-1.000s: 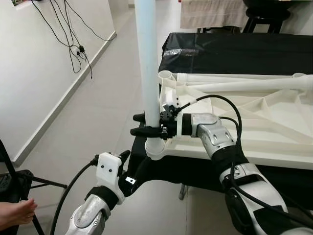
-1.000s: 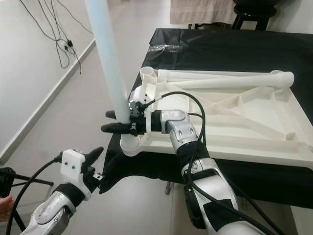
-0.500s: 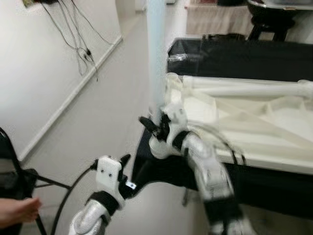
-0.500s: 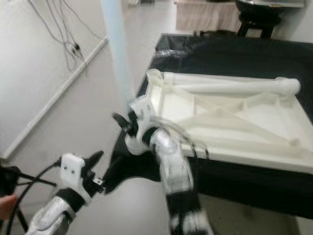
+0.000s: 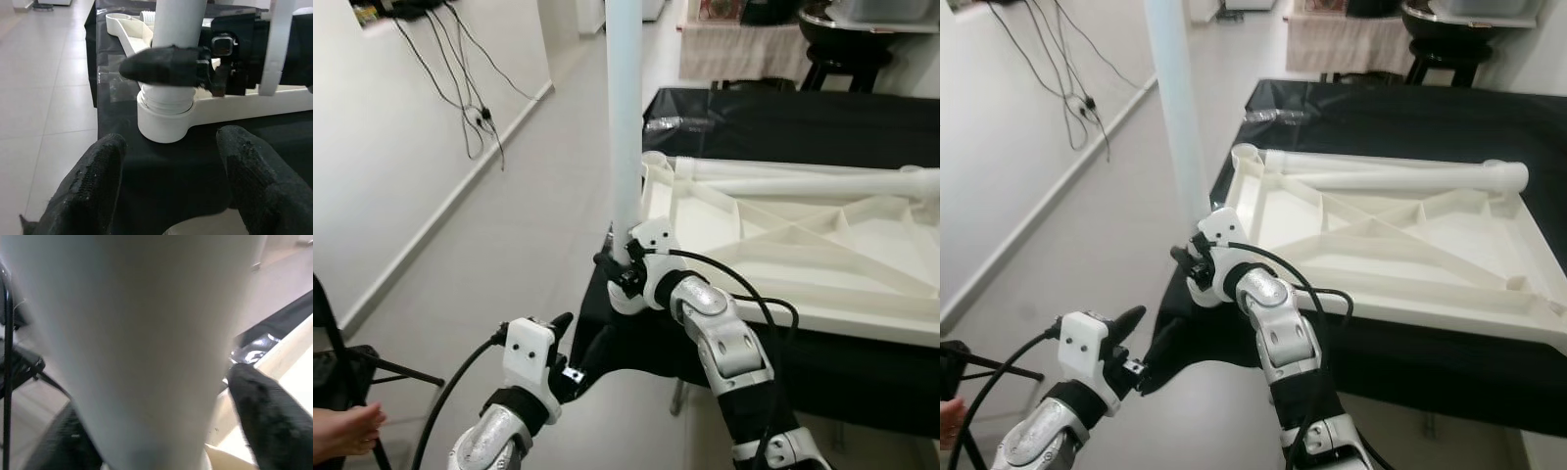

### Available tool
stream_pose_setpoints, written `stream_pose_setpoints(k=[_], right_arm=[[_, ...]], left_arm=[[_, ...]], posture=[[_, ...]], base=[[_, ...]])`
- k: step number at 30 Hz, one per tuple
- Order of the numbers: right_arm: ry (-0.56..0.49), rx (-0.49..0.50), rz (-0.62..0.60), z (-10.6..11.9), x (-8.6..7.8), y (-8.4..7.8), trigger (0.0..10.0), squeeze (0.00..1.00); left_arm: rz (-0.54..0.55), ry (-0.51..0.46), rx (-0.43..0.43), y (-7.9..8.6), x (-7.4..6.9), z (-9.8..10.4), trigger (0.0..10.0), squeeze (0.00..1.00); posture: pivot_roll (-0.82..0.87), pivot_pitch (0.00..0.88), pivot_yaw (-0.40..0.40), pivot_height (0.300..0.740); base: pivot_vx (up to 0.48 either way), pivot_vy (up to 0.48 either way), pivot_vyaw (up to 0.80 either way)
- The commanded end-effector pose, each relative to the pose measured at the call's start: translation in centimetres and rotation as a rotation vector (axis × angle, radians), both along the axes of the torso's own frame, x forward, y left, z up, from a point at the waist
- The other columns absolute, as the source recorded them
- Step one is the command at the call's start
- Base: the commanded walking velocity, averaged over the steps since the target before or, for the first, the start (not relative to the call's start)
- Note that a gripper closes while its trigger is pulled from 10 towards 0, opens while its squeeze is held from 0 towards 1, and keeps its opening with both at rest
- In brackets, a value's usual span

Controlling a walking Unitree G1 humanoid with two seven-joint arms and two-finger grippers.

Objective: Building children table

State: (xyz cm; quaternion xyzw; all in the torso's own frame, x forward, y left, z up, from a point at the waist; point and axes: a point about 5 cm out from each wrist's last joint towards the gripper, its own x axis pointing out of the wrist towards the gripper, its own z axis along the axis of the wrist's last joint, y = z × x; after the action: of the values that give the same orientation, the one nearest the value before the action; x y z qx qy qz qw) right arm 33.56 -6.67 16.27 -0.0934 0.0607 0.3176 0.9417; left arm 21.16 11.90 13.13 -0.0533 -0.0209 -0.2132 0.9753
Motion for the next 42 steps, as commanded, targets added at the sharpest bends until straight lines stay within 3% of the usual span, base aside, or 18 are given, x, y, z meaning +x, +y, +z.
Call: stream_pose_setpoints(k=[1, 4, 5, 6, 7, 8, 9, 10, 14, 15, 17, 18, 23, 31, 33, 40, 41, 42], right_arm=[[-0.02, 0.015, 0.153, 1.6, 0.7, 1.0, 10.0, 1.0], [-0.048, 0.043, 0.242, 2.7, 1.2, 1.4, 10.0, 1.0], [-0.075, 0.08, 0.402, 4.0, 1.3, 1.8, 10.0, 0.45], [-0.1, 0.091, 0.536, 4.9, 1.1, 2.1, 10.0, 0.0], [-0.1, 0.091, 0.536, 4.9, 1.1, 2.1, 10.0, 0.0], [-0.097, 0.086, 0.666, 5.4, 0.9, 2.2, 10.0, 0.0], [-0.097, 0.086, 0.666, 5.4, 0.9, 2.2, 10.0, 0.0], [-0.094, 0.073, 0.768, 5.7, 0.8, 2.4, 10.0, 0.0], [-0.056, 0.083, 0.869, 6.0, 1.1, 2.8, 10.0, 0.0], [-0.01, 0.101, 0.899, 5.8, 1.3, 2.9, 5.1, 0.0], [0.023, 0.115, 0.915, 5.5, 1.4, 3.0, 5.1, 0.0], [0.05, 0.123, 0.914, 5.2, 1.5, 3.1, 0.0, 0.0], [0.074, 0.125, 0.907, 4.6, 1.7, 3.0, 0.0, 0.0], [0.071, 0.15, 0.884, 3.7, 2.1, 1.5, 0.0, 0.0], [0.058, 0.106, 0.682, 2.1, 2.1, -0.9, 0.0, 0.0], [0.053, 0.083, 0.601, 1.4, 2.0, -1.8, 0.0, 0.0], [0.081, 0.093, 0.541, 0.8, 1.7, -1.8, 0.0, 0.0], [0.079, 0.107, 0.263, -0.6, 1.2, -0.7, 0.0, 0.0]], left_arm=[[0.0, 0.016, 0.008, 0.0, 0.0, -0.3, 10.0, 0.0], [0.0, 0.016, 0.008, 0.0, 0.0, -0.4, 10.0, 0.0], [0.0, 0.016, 0.008, 0.0, 0.0, -0.4, 10.0, 0.0], [0.001, 0.017, 0.009, 0.0, 0.1, -0.4, 10.0, 0.0], [0.001, 0.017, 0.009, 0.0, 0.1, -0.4, 10.0, 0.0], [0.002, 0.016, 0.01, 0.0, 0.1, -0.5, 10.0, 0.0], [0.002, 0.016, 0.01, 0.0, 0.1, -0.5, 10.0, 0.0], [0.003, 0.017, 0.011, 0.1, 0.1, -0.5, 10.0, 0.0], [0.003, 0.017, 0.013, 0.1, 0.2, -0.6, 10.0, 0.0], [0.003, 0.018, 0.015, 0.1, 0.2, -0.6, 10.0, 0.0], [0.002, 0.018, 0.015, 0.0, 0.2, -0.6, 10.0, 0.0], [0.002, 0.018, 0.016, 0.0, 0.2, -0.6, 10.0, 0.0], [0.002, 0.019, 0.017, 0.0, 0.1, -0.7, 10.0, 0.0], [0.002, 0.016, 0.014, -0.1, 0.1, -0.6, 10.0, 0.0], [0.0, 0.012, 0.013, -0.2, -0.1, -0.4, 10.0, 0.0], [-0.001, 0.011, 0.013, -0.2, -0.3, -0.3, 10.0, 0.0], [-0.001, 0.01, 0.013, -0.2, -0.3, -0.3, 10.0, 0.0], [-0.008, 0.014, 0.019, -0.1, -0.3, -0.3, 10.0, 0.0]], posture=[[-0.03, 0.125, 0.014, 0.74], [-0.03, 0.125, 0.014, 0.74], [-0.02, 0.12, 0.014, 0.74], [-0.02, 0.12, 0.014, 0.74], [-0.02, 0.12, 0.014, 0.74], [-0.01, 0.117, 0.013, 0.74], [-0.01, 0.117, 0.013, 0.74], [-0.02, 0.114, 0.014, 0.74], [-0.02, 0.112, 0.014, 0.74], [-0.01, 0.111, 0.012, 0.74], [-0.01, 0.111, 0.012, 0.74], [-0.01, 0.111, 0.013, 0.74], [-0.01, 0.113, 0.013, 0.74], [-0.01, 0.12, 0.013, 0.74], [-0.01, 0.134, 0.007, 0.74], [-0.01, 0.136, 0.005, 0.74], [-0.01, 0.136, 0.005, 0.74], [-0.02, 0.146, 0.048, 0.74]], base=[[0.0, 0.0, 0.0], [0.0, 0.0, 0.0], [0.0, 0.0, 0.0], [0.0, 0.0, 0.0], [0.0, 0.0, 0.0], [0.0, 0.0, 0.0], [0.0, 0.0, 0.0], [0.0, 0.0, 0.0], [0.0, 0.0, 0.0], [0.0, 0.0, 0.0], [0.0, 0.0, 0.0], [0.0, 0.0, 0.0], [0.0, 0.0, 0.0], [0.0, 0.0, 0.0], [0.0, 0.0, 0.0], [0.0, 0.0, 0.0], [0.0, 0.0, 0.0], [0.0, 0.0, 0.0]])
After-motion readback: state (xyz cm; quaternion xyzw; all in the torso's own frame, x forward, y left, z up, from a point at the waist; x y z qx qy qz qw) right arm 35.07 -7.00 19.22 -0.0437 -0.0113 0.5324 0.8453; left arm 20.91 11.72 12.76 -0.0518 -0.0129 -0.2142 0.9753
